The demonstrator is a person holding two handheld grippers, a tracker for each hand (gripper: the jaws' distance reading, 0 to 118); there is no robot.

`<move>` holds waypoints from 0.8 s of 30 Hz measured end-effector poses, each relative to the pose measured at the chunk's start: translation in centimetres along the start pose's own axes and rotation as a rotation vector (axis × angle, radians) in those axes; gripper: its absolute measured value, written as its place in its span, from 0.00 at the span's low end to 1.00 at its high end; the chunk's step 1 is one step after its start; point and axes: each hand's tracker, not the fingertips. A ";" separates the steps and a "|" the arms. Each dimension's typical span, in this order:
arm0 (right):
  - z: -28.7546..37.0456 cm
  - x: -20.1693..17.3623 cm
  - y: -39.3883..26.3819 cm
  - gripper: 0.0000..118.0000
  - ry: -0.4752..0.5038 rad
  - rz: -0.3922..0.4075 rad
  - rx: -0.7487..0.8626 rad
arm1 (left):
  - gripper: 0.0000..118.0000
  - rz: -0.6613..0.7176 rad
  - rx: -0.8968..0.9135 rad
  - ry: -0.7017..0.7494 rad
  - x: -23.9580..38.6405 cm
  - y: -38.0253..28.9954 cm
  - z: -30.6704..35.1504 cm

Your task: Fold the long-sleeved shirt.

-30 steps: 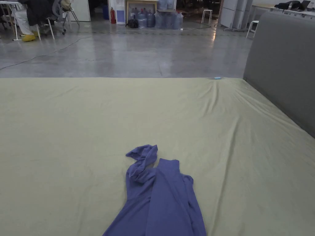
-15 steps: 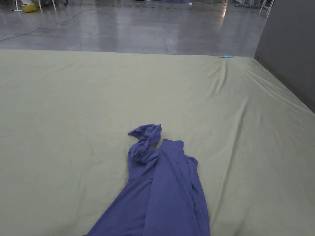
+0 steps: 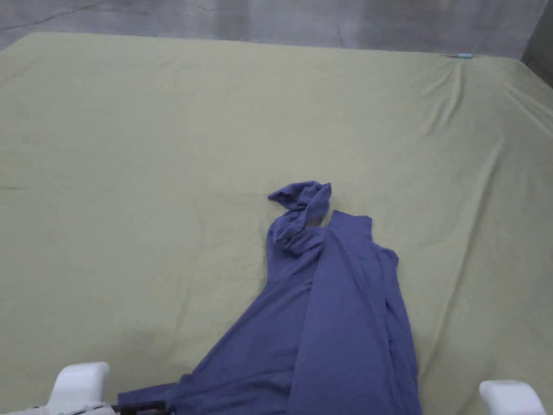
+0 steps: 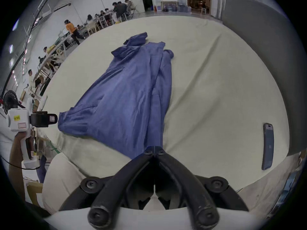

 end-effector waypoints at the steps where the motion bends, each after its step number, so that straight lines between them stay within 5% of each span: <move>1: -0.2 -0.1 0.0 0.00 0.002 0.001 -0.005 | 0.95 0.021 0.061 -0.002 -0.4 0.2 0.7; 8: -1.0 -1.2 0.4 0.00 0.014 -0.007 -0.048 | 0.92 0.005 -0.008 0.039 0.1 1.2 -2.5; 9: -1.1 -1.2 0.5 0.00 0.015 -0.011 -0.052 | 0.82 -0.016 -0.022 0.043 0.3 1.3 -3.0; 10: -1.3 -1.3 0.7 0.00 0.017 -0.016 -0.055 | 0.46 -0.039 -0.030 0.048 0.6 1.2 -3.4; 11: -1.9 -0.8 0.8 0.00 0.019 -0.019 -0.057 | 0.23 -0.071 -0.034 0.060 1.0 1.2 -3.7; 13: -2.2 -0.8 2.0 0.00 0.009 -0.012 -0.059 | 0.00 -0.177 -0.003 0.201 2.4 1.2 -3.2; 17: -2.4 -1.0 6.9 0.00 -0.018 0.071 0.009 | 0.00 -0.131 -0.028 -0.026 3.4 1.1 -2.1; 24: -4.5 -0.7 19.8 0.00 -0.017 0.098 0.141 | 0.00 -0.109 -0.026 0.013 1.5 1.1 -1.9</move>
